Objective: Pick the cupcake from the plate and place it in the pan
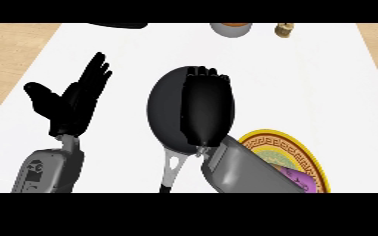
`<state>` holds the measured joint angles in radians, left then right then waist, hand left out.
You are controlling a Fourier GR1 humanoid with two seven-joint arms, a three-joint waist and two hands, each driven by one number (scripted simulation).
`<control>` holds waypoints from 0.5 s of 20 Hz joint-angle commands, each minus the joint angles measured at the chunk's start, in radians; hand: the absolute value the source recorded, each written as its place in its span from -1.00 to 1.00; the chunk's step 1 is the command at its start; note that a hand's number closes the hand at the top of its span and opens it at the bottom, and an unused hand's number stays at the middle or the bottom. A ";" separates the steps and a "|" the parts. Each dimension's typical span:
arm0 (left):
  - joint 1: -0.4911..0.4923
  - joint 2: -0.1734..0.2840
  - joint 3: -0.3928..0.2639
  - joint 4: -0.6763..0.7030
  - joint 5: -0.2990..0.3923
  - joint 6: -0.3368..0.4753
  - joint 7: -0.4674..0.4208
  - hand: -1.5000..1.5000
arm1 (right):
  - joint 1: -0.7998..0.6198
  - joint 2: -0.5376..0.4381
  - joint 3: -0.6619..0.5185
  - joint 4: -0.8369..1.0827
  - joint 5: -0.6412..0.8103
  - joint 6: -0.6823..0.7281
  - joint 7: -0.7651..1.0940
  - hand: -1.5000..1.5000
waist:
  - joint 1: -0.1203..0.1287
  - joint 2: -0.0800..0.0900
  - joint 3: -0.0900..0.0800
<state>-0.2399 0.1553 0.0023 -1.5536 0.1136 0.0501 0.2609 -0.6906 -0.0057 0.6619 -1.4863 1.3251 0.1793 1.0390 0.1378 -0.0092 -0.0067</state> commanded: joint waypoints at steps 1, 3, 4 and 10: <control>-0.020 -0.021 -0.017 0.016 -0.009 0.006 -0.010 0.00 | -0.136 0.005 0.030 0.027 -0.021 0.003 0.239 1.00 | 0.017 0.013 0.000; -0.023 -0.015 -0.020 0.017 -0.017 0.004 -0.008 0.00 | -0.148 0.005 0.050 0.028 -0.034 -0.023 0.301 1.00 | 0.016 0.010 0.002; -0.029 -0.008 -0.011 0.033 -0.007 -0.009 -0.020 0.00 | -0.181 0.005 0.033 0.047 -0.038 -0.014 0.315 1.00 | 0.010 0.015 0.000; -0.026 -0.012 0.001 0.034 -0.011 0.010 -0.018 0.00 | -0.262 0.005 0.021 0.103 -0.068 -0.068 0.433 1.00 | -0.011 0.012 0.003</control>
<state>-0.2677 0.1474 -0.0009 -1.5260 0.1063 0.0523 0.2509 -0.8970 -0.0163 0.6665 -1.4082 1.2832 0.1304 1.1956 0.1400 0.0032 -0.0052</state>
